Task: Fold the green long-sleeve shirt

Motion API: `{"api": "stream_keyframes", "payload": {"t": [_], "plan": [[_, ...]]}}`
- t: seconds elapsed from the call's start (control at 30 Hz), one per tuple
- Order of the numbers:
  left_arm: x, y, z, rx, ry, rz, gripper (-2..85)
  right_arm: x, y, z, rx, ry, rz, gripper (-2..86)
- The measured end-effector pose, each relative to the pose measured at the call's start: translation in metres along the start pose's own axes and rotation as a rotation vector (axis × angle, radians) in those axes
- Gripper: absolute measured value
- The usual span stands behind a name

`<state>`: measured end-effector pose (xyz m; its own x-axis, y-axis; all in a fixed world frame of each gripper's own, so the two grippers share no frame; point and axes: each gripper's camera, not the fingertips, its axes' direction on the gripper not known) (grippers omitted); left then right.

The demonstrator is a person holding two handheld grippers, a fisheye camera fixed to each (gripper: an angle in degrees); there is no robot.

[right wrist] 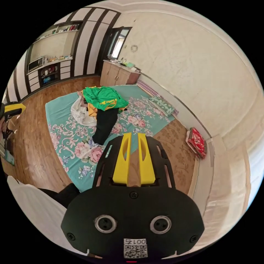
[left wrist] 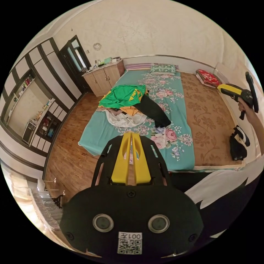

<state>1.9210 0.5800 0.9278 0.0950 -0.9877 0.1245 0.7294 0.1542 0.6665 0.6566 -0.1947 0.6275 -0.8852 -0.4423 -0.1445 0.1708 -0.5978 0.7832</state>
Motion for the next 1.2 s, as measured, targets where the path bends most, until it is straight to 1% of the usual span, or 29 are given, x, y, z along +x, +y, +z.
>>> {"api": "stream_keyframes", "payload": {"t": [0.1, 0.17, 0.23, 0.33, 0.4, 0.47, 0.53, 0.7, 0.77, 0.83, 0.9, 0.93, 0.97, 1.03, 1.07, 1.1, 1.13, 1.2], "plan": [[-0.036, -0.006, -0.009, -0.030, 0.015, -0.091, -1.0, -0.026, -0.031, 0.050, -0.069, -0.043, -0.072, 5.3], [-0.074, -0.014, -0.017, -0.057, 0.075, -0.173, -1.0, -0.039, -0.050, 0.082, -0.089, -0.096, -0.070, 6.0], [-0.107, -0.022, -0.023, -0.083, 0.084, -0.232, -1.0, -0.052, -0.072, 0.114, -0.098, -0.164, -0.049, 6.4], [-0.167, -0.035, -0.035, -0.098, 0.049, -0.316, -1.0, -0.071, -0.115, 0.168, -0.084, -0.280, 0.009, 7.6], [-0.203, -0.041, -0.040, -0.118, 0.001, -0.366, -1.0, -0.081, -0.155, 0.210, -0.048, -0.382, 0.101, 10.5], [-0.247, -0.047, -0.041, -0.175, -0.059, -0.423, -1.0, -0.087, -0.187, 0.246, -0.056, -0.458, 0.177, 12.6], [-0.277, -0.051, -0.037, -0.220, -0.086, -0.444, -1.0, -0.098, -0.219, 0.286, -0.086, -0.485, 0.224, 13.7], [-0.347, -0.072, 0.000, -0.395, -0.098, -0.417, -1.0, -0.152, -0.297, 0.411, -0.183, -0.444, 0.303, 15.0], [-0.378, -0.091, 0.023, -0.479, -0.071, -0.341, -1.0, -0.171, -0.313, 0.452, -0.205, -0.474, 0.367, 14.9], [-0.400, -0.107, 0.037, -0.510, -0.057, -0.289, -1.0, -0.192, -0.326, 0.491, -0.240, -0.488, 0.413, 14.6], [-0.422, -0.122, 0.049, -0.539, -0.046, -0.250, -1.0, -0.222, -0.335, 0.541, -0.355, -0.477, 0.462, 13.1], [-0.435, -0.132, 0.055, -0.564, -0.045, -0.232, -1.0, -0.229, -0.335, 0.552, -0.394, -0.465, 0.477, 12.6], [-0.449, -0.140, 0.061, -0.590, -0.047, -0.222, -1.0, -0.239, -0.335, 0.566, -0.463, -0.407, 0.521, 10.7], [-0.468, -0.151, 0.068, -0.634, -0.040, -0.223, -1.0, -0.251, -0.337, 0.564, -0.490, -0.327, 0.551, 6.7], [-0.481, -0.161, 0.070, -0.653, -0.019, -0.230, -1.0, -0.257, -0.337, 0.553, -0.459, -0.289, 0.566, 4.6], [-0.487, -0.166, 0.070, -0.654, -0.004, -0.234, -1.0, -0.261, -0.336, 0.537, -0.401, -0.304, 0.581, 3.4], [-0.498, -0.178, 0.068, -0.637, 0.027, -0.237, -1.0, -0.261, -0.334, 0.526, -0.364, -0.325, 0.593, 3.0], [-0.513, -0.200, 0.064, -0.597, 0.064, -0.225, -1.0, -0.256, -0.327, 0.474, -0.235, -0.414, 0.606, 1.9]]}}
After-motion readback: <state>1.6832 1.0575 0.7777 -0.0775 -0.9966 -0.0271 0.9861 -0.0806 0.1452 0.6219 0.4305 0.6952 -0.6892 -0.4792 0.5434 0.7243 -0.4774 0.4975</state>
